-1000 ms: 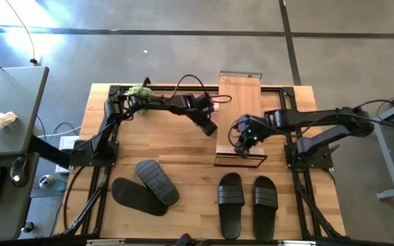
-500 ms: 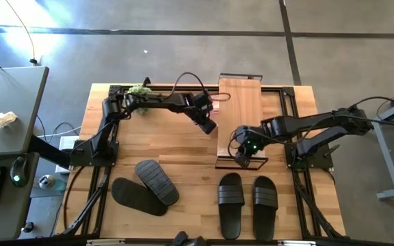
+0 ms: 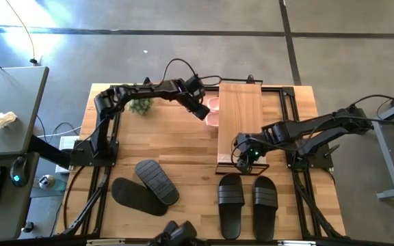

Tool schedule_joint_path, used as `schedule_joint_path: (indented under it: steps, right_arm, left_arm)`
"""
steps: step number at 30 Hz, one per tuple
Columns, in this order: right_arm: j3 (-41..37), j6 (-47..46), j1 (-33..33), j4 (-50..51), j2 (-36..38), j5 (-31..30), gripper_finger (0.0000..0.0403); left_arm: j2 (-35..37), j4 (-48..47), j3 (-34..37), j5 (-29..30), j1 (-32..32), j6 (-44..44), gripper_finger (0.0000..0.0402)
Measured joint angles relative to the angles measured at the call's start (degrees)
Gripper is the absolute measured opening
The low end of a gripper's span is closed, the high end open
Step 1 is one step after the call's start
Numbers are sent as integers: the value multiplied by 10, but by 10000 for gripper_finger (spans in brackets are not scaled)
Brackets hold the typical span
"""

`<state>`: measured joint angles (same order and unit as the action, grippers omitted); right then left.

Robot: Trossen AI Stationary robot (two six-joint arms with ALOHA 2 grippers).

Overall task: Pick and place slides into the shelf
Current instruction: Adjust the shelf

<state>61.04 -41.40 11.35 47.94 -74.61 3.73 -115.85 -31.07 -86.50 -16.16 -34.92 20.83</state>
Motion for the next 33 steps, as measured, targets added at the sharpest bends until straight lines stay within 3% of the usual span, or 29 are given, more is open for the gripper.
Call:
schedule_joint_path:
  steps: [4,9,13,16,20,25,33]
  right_arm:
    - [0,-18,4,0,0,-17,0]
    - [42,-24,-16,41,2,-123,0]
    - [106,-83,-68,173,2,-223,0]
    - [143,-150,-125,303,7,-252,0]
    - [155,-177,-220,382,34,-217,0]
    - [128,-149,-310,380,69,-173,0]
    - [36,-111,-376,323,79,-100,0]
  left_arm:
    - [0,-9,0,2,-1,-13,0]
    - [0,-10,0,-28,1,-13,0]
    - [-6,-28,0,-10,13,-16,0]
    - [-11,-28,0,-7,20,-23,0]
    - [-17,-37,0,-12,20,-22,0]
    - [-24,-47,0,-9,19,-24,0]
    - [-26,-47,0,-5,19,-28,0]
